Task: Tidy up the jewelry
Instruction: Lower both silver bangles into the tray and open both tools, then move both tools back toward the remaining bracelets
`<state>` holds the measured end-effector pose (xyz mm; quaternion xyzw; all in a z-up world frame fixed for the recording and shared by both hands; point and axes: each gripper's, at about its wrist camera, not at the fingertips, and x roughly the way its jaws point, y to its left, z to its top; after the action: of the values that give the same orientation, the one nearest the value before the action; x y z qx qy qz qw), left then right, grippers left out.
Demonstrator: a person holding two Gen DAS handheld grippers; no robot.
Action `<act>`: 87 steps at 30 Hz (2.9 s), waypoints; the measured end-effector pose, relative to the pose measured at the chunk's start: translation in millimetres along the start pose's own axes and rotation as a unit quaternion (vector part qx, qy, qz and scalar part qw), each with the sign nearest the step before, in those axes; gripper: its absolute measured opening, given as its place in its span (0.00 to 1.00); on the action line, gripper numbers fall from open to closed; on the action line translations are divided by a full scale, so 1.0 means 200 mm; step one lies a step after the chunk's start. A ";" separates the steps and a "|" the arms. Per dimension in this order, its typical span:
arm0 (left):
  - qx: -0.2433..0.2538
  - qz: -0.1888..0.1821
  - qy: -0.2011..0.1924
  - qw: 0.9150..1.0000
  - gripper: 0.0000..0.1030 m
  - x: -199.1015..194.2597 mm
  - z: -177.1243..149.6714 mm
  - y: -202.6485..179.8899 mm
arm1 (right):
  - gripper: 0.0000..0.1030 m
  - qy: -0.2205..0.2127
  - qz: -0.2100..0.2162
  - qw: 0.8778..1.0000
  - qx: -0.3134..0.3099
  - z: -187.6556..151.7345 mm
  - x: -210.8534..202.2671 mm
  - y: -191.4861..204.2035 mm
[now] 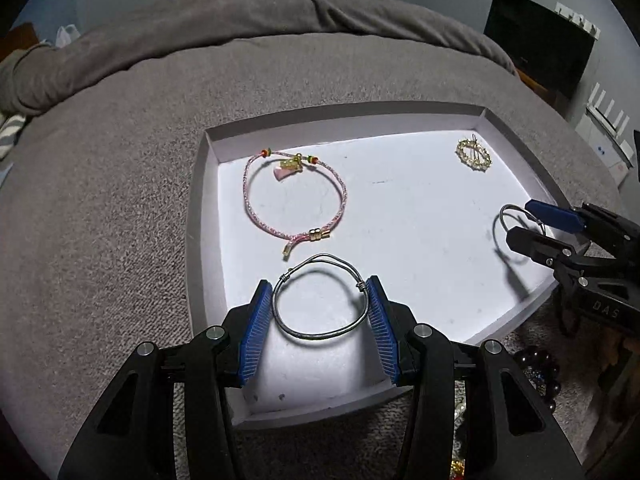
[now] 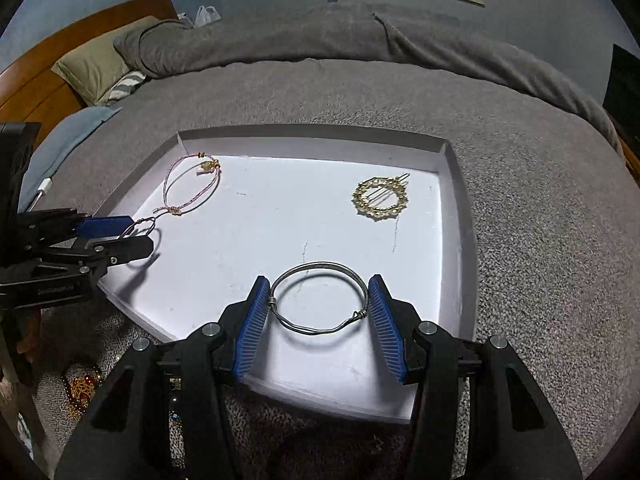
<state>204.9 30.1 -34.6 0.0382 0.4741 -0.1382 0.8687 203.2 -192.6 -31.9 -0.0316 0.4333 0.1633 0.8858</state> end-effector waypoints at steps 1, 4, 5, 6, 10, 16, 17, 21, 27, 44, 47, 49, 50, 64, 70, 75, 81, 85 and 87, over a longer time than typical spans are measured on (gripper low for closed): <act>0.001 0.001 0.002 1.000 0.48 0.00 0.00 0.00 | 0.50 0.003 -0.003 1.000 -0.003 0.00 0.01 0.00; 0.008 0.005 0.012 1.000 0.48 0.02 0.01 -0.01 | 0.50 0.016 -0.010 1.000 -0.013 0.01 0.02 0.02; 0.013 0.008 0.016 1.000 0.48 0.03 0.00 -0.02 | 0.50 0.017 -0.011 1.000 -0.013 0.01 0.02 0.02; 0.016 0.011 0.018 1.000 0.48 0.03 0.00 -0.02 | 0.50 0.021 -0.011 1.000 -0.014 0.01 0.03 0.02; 0.021 0.013 0.022 0.999 0.48 0.04 0.00 -0.02 | 0.50 0.026 -0.013 0.999 -0.015 0.01 0.03 0.02; 0.020 0.010 0.019 1.000 0.49 0.05 0.01 -0.02 | 0.50 0.022 -0.013 1.000 -0.013 0.01 0.03 0.01; 0.021 0.010 0.018 1.000 0.50 0.05 0.01 -0.02 | 0.50 0.021 -0.012 1.000 -0.013 0.01 0.03 0.01; 0.020 0.008 0.011 1.000 0.51 0.04 0.00 -0.03 | 0.58 0.016 -0.007 1.000 -0.009 0.01 0.02 0.01; 0.009 0.004 -0.003 1.000 0.64 0.00 -0.01 -0.03 | 0.65 -0.007 0.000 1.000 0.004 0.00 -0.06 0.00; 0.021 0.043 -0.078 0.996 0.88 -0.32 -0.09 -0.13 | 0.95 -0.095 0.002 0.995 0.014 -0.11 -0.48 -0.02; 0.020 0.052 -0.087 0.995 0.89 -0.39 -0.12 -0.14 | 0.95 -0.104 0.002 0.994 0.019 -0.14 -0.55 -0.03; 0.021 0.059 -0.094 0.994 0.89 -0.43 -0.13 -0.15 | 0.95 -0.108 0.002 0.994 0.022 -0.16 -0.58 -0.03; 0.022 0.062 -0.098 0.993 0.90 -0.45 -0.14 -0.15 | 0.95 -0.111 0.002 0.994 0.023 -0.17 -0.61 -0.03; 0.020 0.084 -0.129 0.988 0.91 -0.72 -0.34 -0.21 | 0.95 -0.122 0.007 0.991 0.048 -0.36 -0.79 -0.04; 0.006 0.077 -0.132 0.988 0.91 -0.77 -0.42 -0.21 | 0.95 -0.122 0.002 0.991 0.047 -0.42 -0.83 -0.03; 0.001 0.074 -0.122 0.990 0.91 -0.76 -0.49 -0.20 | 0.95 -0.117 0.000 0.992 0.049 -0.46 -0.84 -0.03; 0.007 0.076 -0.103 0.992 0.91 -0.70 -0.58 -0.21 | 0.95 -0.108 -0.004 0.993 0.045 -0.49 -0.82 -0.04; 0.010 0.075 -0.091 0.993 0.91 -0.64 -0.62 -0.20 | 0.95 -0.102 -0.005 0.994 0.046 -0.51 -0.80 -0.05; 0.010 0.077 -0.083 0.993 0.91 -0.61 -0.63 -0.19 | 0.95 -0.098 -0.004 0.994 0.045 -0.52 -0.79 -0.05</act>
<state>28.9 43.0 1.2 0.0722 0.3942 -0.0783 0.9128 37.1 -263.1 26.0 0.0230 0.3510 0.1424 0.9252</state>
